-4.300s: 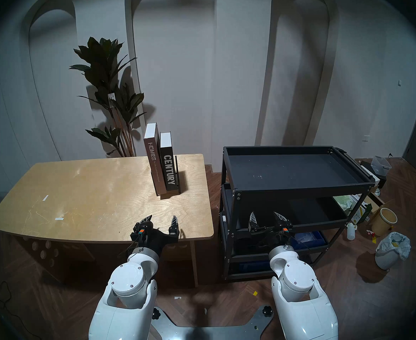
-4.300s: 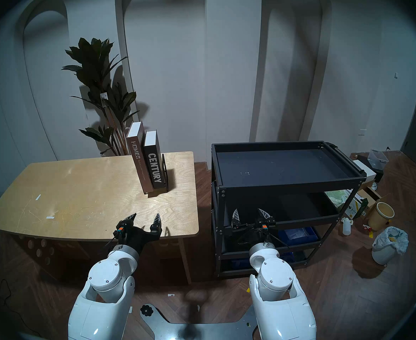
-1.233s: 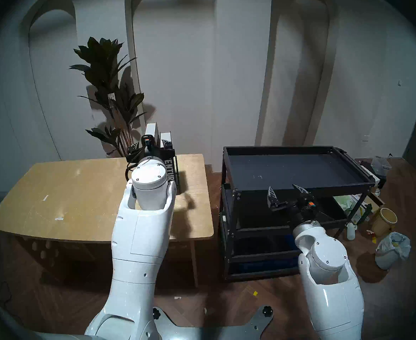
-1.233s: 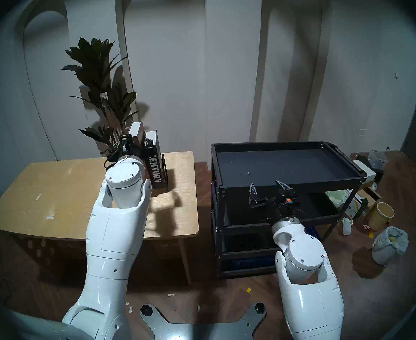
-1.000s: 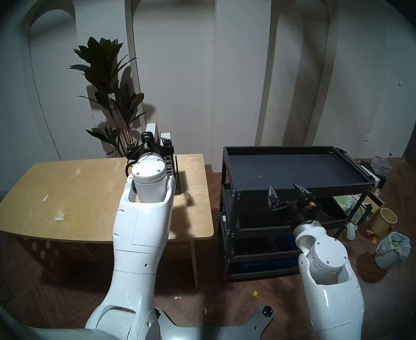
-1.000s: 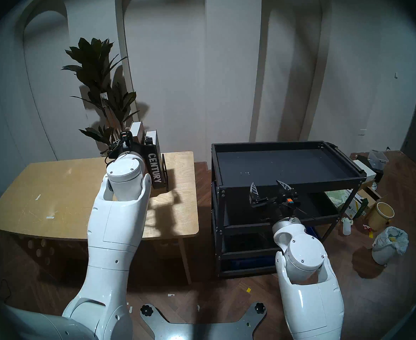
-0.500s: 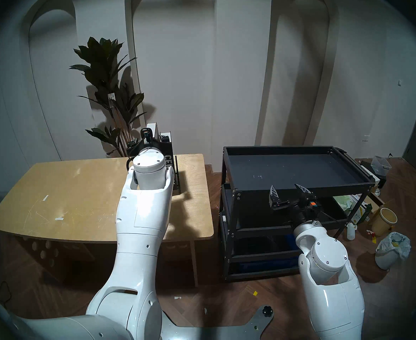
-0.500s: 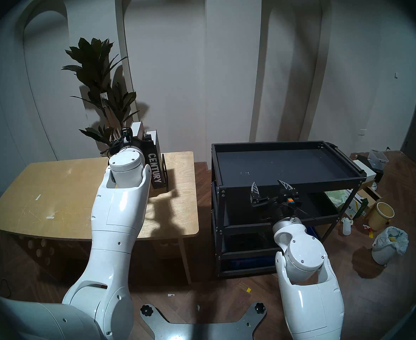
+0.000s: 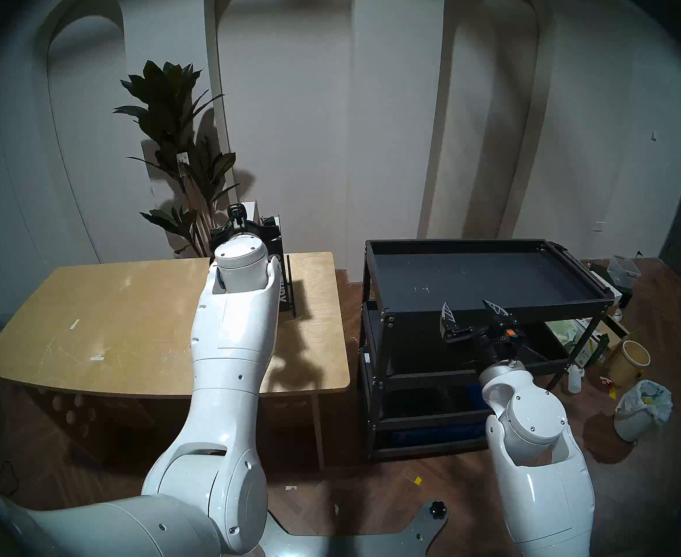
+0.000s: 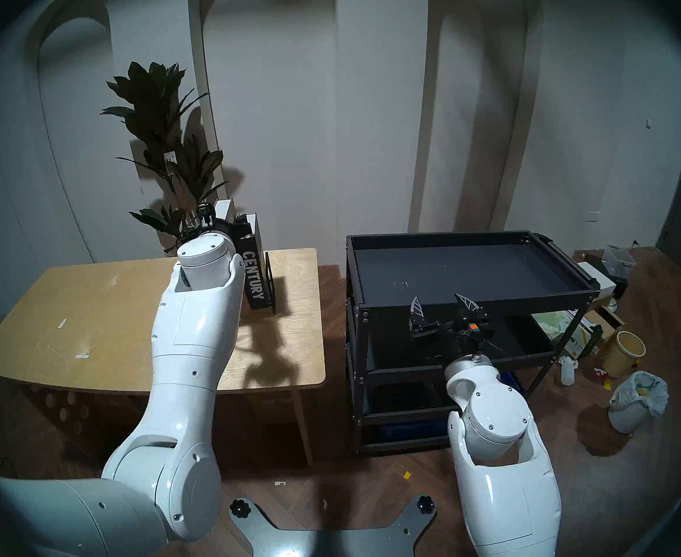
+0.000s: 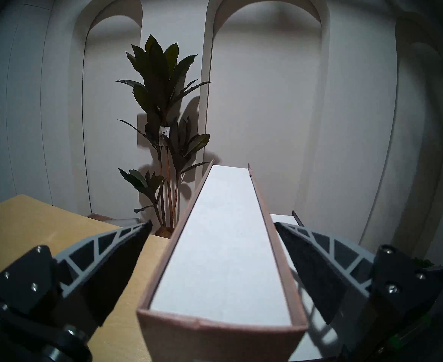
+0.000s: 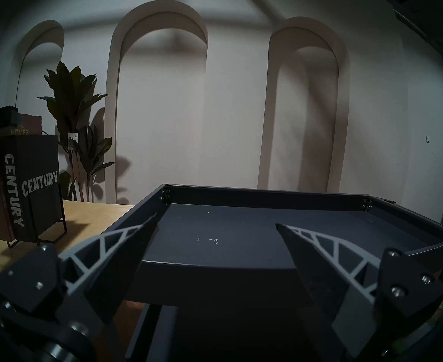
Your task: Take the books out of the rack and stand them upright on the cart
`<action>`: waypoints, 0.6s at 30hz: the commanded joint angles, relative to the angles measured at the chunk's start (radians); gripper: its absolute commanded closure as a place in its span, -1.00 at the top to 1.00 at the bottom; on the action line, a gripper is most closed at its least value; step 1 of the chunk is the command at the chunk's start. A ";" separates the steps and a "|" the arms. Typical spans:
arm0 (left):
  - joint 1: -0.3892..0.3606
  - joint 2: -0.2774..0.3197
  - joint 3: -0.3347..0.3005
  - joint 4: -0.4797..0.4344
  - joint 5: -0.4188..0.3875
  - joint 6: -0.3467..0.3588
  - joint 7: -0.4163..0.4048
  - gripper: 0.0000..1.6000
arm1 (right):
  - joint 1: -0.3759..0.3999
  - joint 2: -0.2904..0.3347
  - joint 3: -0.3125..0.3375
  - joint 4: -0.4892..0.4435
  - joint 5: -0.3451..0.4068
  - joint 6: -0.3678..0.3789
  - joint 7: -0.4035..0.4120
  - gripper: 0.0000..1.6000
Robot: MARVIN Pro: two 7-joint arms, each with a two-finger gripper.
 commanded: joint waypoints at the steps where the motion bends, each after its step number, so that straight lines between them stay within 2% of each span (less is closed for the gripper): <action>1: -0.047 -0.005 -0.002 -0.013 -0.006 -0.011 0.001 0.61 | 0.024 -0.001 -0.005 -0.008 -0.004 -0.010 -0.004 1.00; 2: -0.044 -0.006 -0.002 -0.016 -0.007 -0.012 0.001 0.58 | 0.025 -0.001 -0.006 -0.007 -0.005 -0.010 -0.005 1.00; 4: -0.038 -0.007 -0.004 -0.024 -0.010 -0.011 0.001 0.29 | 0.027 -0.001 -0.007 -0.005 -0.006 -0.009 -0.007 1.00; 5: -0.035 -0.009 -0.005 -0.029 -0.014 -0.009 0.000 0.04 | 0.029 -0.001 -0.008 -0.004 -0.007 -0.009 -0.008 1.00; 14: -0.003 -0.023 -0.003 -0.069 -0.032 0.010 -0.003 -0.37 | 0.040 0.001 -0.010 0.005 -0.005 -0.007 -0.010 1.00; 15: -0.001 -0.024 -0.001 -0.074 -0.032 0.012 -0.003 -0.76 | 0.041 0.001 -0.009 0.006 -0.005 -0.007 -0.010 1.00; 17: 0.006 -0.017 0.015 -0.097 -0.017 0.009 0.002 -0.98 | 0.043 0.002 -0.007 0.009 -0.003 -0.006 -0.010 1.00; 18: 0.007 -0.013 0.022 -0.103 -0.010 0.007 0.004 -1.00 | 0.043 0.002 -0.007 0.010 -0.003 -0.006 -0.009 1.00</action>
